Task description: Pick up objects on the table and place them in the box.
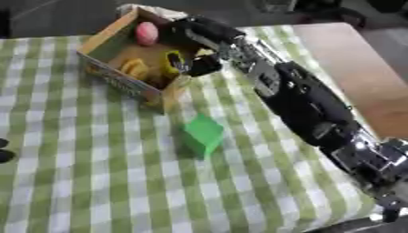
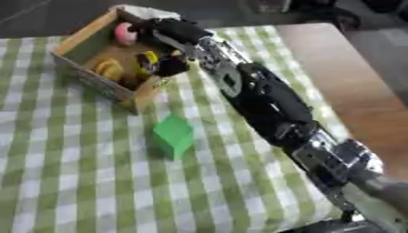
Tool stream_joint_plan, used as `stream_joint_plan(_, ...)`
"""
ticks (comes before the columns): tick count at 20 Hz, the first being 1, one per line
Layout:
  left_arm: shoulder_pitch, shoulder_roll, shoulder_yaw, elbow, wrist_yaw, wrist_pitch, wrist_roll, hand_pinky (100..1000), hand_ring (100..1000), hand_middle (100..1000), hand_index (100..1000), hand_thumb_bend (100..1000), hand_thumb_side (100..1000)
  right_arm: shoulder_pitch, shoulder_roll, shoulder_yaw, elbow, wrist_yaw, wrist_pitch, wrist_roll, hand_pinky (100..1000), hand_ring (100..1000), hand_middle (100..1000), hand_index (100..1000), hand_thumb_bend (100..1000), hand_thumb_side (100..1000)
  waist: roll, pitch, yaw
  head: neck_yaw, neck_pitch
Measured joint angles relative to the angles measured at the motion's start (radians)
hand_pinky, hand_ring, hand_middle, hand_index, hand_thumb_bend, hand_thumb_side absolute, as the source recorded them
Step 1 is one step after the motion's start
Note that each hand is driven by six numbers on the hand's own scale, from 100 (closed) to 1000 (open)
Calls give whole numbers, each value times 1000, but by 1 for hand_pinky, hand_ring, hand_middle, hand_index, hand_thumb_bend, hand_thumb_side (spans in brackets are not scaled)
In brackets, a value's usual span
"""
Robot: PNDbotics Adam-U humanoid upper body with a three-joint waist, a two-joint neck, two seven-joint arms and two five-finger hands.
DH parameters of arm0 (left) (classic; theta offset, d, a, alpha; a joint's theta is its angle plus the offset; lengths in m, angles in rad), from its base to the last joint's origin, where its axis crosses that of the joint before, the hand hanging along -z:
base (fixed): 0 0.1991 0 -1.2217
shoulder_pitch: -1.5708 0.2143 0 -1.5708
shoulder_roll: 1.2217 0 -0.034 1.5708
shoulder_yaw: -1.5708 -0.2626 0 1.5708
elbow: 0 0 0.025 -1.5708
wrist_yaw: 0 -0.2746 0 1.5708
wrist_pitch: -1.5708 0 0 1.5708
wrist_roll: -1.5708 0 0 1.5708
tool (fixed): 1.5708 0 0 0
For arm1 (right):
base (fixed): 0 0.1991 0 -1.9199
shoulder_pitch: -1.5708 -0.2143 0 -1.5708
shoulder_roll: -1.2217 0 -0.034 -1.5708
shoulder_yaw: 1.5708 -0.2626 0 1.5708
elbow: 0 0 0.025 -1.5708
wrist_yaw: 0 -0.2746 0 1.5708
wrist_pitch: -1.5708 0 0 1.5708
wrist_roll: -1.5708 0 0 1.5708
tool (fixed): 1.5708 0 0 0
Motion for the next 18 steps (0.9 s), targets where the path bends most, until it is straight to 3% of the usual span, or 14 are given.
stream_joint_plan(2, 5, 0, 8, 0, -6, -1, 9, 691, 603, 595, 819, 100, 690, 51, -28, 4, -90, -63, 15, 42, 812, 765, 852, 982, 100, 251, 1, 0, -11, 8, 0)
stream_joint_plan(5, 13, 1, 17, 0, -12, -2, 19, 691, 602, 594, 820, 100, 691, 120, -62, 16, -190, -100, 35, 117, 841, 842, 915, 1000, 100, 194, 4, -4, -21, 18, 1)
stream_joint_plan(8, 18, 1, 23, 0, -16, -1, 26, 691, 602, 594, 820, 100, 693, 169, -89, 54, -266, -101, -1, 212, 895, 929, 977, 1000, 100, 178, 4, -4, -21, 21, 1)
stream_joint_plan(10, 22, 1, 23, 0, -17, -1, 28, 691, 602, 594, 820, 100, 694, 186, -103, 84, -306, -84, -55, 300, 929, 989, 1000, 1000, 100, 205, 4, -4, -21, 24, 1)
stream_joint_plan(11, 23, 1, 23, 0, -18, -1, 29, 691, 602, 594, 820, 100, 695, 189, -107, 98, -319, -68, -85, 350, 943, 1000, 1000, 1000, 100, 301, 5, -4, -21, 24, 1)
stream_joint_plan(12, 23, 1, 23, 0, -19, 0, 29, 691, 602, 594, 820, 100, 695, 190, -108, 108, -326, -48, -113, 399, 944, 1000, 1000, 1000, 100, 313, 6, -4, -21, 25, 1)
stream_joint_plan(13, 24, 1, 23, 0, -20, 0, 29, 691, 602, 594, 821, 100, 695, 192, -108, 115, -327, -26, -137, 442, 953, 1000, 1000, 1000, 100, 410, 9, -4, -21, 26, 1)
stream_joint_plan(14, 24, 1, 23, 0, -20, 0, 29, 691, 602, 594, 821, 100, 695, 192, -107, 120, -325, 0, -158, 479, 954, 1000, 1000, 1000, 100, 429, 12, -4, -21, 26, 1)
stream_joint_plan(15, 24, 1, 23, 0, -21, 0, 29, 691, 602, 594, 821, 100, 696, 191, -105, 122, -318, 24, -170, 500, 957, 1000, 1000, 1000, 100, 478, 14, -4, -21, 26, 1)
stream_joint_plan(18, 28, 1, 23, 0, -23, 0, 29, 691, 601, 594, 821, 100, 700, 181, -87, 123, -274, 91, -168, 502, 956, 1000, 1000, 1000, 100, 513, 15, -4, -21, 26, 1)
